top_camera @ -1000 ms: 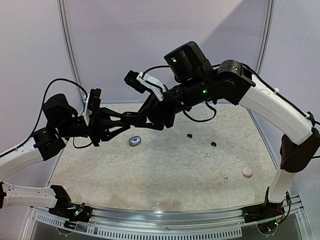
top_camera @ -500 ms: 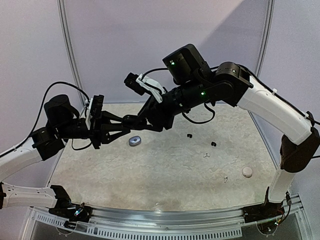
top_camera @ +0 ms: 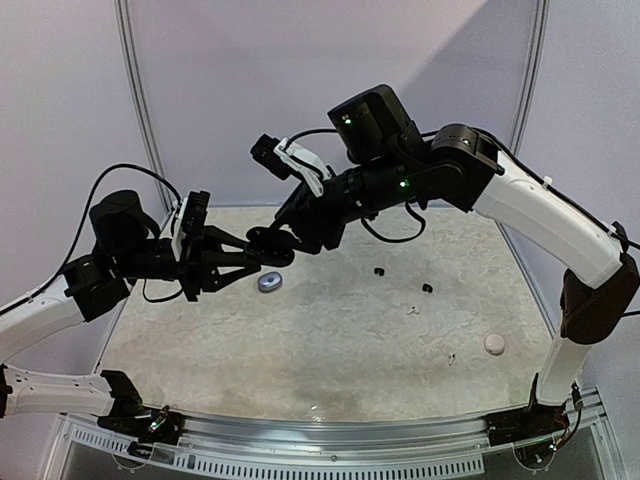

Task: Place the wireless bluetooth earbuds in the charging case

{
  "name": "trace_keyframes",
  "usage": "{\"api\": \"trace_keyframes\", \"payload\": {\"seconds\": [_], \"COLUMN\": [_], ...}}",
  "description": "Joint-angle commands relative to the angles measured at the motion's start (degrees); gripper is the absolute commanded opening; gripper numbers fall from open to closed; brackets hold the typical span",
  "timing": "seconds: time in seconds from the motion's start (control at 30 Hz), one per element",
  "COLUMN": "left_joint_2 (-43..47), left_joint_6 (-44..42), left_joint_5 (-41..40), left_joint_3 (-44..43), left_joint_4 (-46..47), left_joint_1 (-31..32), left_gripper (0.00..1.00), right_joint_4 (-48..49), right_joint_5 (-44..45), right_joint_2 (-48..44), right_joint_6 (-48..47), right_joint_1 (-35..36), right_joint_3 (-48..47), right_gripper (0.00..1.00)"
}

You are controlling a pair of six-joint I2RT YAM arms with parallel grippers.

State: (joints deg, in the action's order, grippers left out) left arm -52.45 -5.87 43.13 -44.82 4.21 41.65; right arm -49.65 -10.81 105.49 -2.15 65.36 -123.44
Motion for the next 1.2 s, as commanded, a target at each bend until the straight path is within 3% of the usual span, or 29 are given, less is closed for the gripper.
{"api": "trace_keyframes", "payload": {"seconds": [0.0,0.1,0.8,0.93,1.0,1.17], "left_joint_2": [0.34,0.32,-0.84,-0.48,-0.40,-0.03], "left_joint_6": [10.30,14.85,17.30,17.31,17.22,16.71], "left_joint_5": [0.95,0.18,-2.76,-4.27,-4.90,-5.32], "left_joint_3": [1.94,3.25,4.28,4.76,5.03,5.69], "left_joint_4": [5.11,7.40,8.46,8.39,8.57,8.79], "left_joint_1": [0.81,0.80,-0.38,-0.68,-0.69,-0.82], "left_gripper": [0.00,0.00,0.00,0.00,0.00,0.00], "right_joint_4": [0.82,1.39,8.00,11.22,11.16,1.33], "right_joint_5": [0.13,-1.05,-4.97,0.31,7.73,21.83], "right_joint_2": [-0.90,-0.90,-3.66,-8.37,-11.39,-14.85], "right_joint_6": [0.87,1.16,6.09,10.78,14.62,26.46], "right_joint_1": [-1.23,-1.36,-3.82,-8.06,-11.92,-22.03], "right_joint_3": [0.89,1.20,1.82,6.97,11.52,19.78], "right_gripper": [0.50,0.53,0.70,0.72,0.70,0.58]}}
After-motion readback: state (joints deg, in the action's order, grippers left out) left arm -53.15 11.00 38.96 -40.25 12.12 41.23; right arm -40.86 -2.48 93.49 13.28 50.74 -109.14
